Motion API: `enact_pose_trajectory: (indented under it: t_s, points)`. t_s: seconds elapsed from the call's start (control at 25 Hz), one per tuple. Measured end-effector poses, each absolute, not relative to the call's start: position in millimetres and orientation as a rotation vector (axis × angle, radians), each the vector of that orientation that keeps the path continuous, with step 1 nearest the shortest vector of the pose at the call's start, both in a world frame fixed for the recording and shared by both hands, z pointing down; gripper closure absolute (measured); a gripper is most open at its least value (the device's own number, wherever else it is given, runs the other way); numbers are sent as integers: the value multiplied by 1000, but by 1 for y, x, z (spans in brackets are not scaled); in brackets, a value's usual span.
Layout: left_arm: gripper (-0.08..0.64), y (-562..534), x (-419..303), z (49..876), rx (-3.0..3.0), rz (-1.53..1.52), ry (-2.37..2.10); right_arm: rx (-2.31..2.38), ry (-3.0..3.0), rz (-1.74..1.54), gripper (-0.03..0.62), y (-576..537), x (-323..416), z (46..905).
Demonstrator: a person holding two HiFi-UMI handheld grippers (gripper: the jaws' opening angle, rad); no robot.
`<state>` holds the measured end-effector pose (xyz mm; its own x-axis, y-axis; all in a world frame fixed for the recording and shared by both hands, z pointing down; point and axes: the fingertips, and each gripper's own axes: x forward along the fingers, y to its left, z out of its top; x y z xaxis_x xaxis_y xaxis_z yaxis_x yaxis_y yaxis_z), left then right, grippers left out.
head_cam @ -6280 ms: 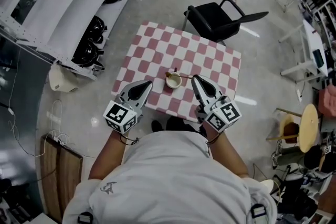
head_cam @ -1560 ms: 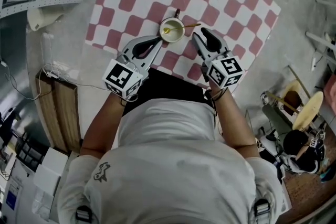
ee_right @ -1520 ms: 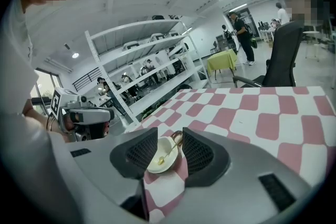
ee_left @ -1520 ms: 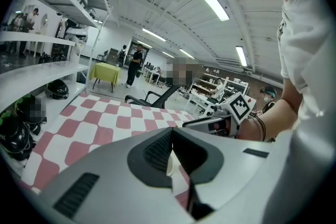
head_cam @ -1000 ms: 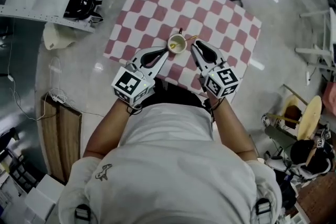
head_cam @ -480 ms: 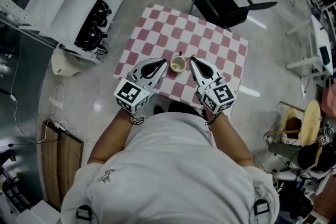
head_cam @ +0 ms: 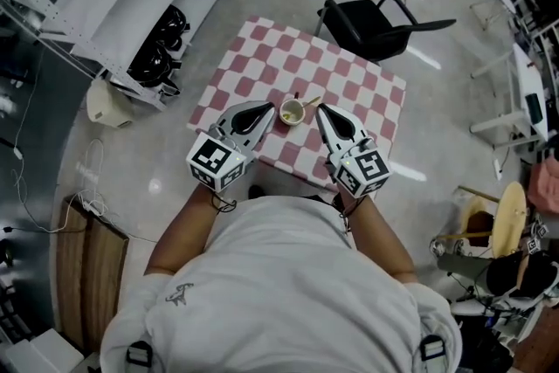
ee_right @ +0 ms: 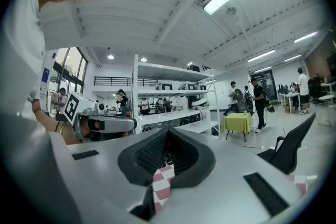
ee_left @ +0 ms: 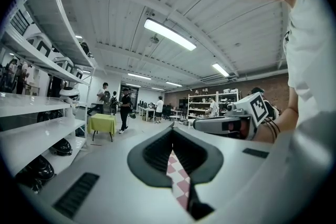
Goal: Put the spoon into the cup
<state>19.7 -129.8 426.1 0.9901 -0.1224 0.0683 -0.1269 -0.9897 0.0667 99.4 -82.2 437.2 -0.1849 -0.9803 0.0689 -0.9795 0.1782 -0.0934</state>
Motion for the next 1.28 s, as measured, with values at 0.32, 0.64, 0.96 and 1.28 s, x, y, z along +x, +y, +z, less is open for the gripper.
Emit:
enact_pose_trajectory:
  t_s: [0.32, 0.64, 0.96, 1.28]
  points:
    - [546, -77, 43, 419, 3062, 84, -278, -1902, 2485, -187, 560, -35, 120, 430]
    - [547, -12, 56, 434, 3025, 112, -378, -1824, 2553, -251, 560, 30, 134, 446]
    - [546, 29, 44, 446, 3008, 194, -458, -1757, 2568, -319, 560, 66, 130, 461]
    - [548, 44, 23, 448, 3027, 204, -395, -1816, 2522, -325, 560, 84, 107, 464]
